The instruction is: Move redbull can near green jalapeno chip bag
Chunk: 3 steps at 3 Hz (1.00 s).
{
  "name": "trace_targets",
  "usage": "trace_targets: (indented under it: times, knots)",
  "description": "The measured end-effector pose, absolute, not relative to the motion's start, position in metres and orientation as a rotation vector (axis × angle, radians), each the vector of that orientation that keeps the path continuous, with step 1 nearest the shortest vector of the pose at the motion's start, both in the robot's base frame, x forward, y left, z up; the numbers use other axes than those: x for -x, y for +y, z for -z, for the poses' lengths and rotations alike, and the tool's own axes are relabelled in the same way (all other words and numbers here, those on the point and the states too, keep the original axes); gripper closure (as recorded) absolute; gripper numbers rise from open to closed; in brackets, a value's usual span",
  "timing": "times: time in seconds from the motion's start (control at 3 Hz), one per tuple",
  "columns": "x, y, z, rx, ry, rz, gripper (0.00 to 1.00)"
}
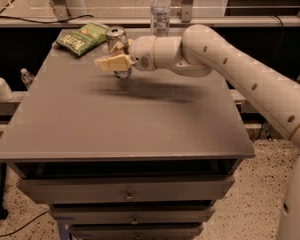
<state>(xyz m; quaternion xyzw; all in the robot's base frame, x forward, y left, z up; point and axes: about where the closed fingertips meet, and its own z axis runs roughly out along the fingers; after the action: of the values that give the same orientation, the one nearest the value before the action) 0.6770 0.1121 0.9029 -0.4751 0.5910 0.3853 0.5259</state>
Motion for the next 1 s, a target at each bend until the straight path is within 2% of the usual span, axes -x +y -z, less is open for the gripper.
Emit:
trace_targets:
  times: [1.0]
  knots:
    - [-0.783, 0.117, -0.931, 1.057, 1.361, -0.761, 1.0]
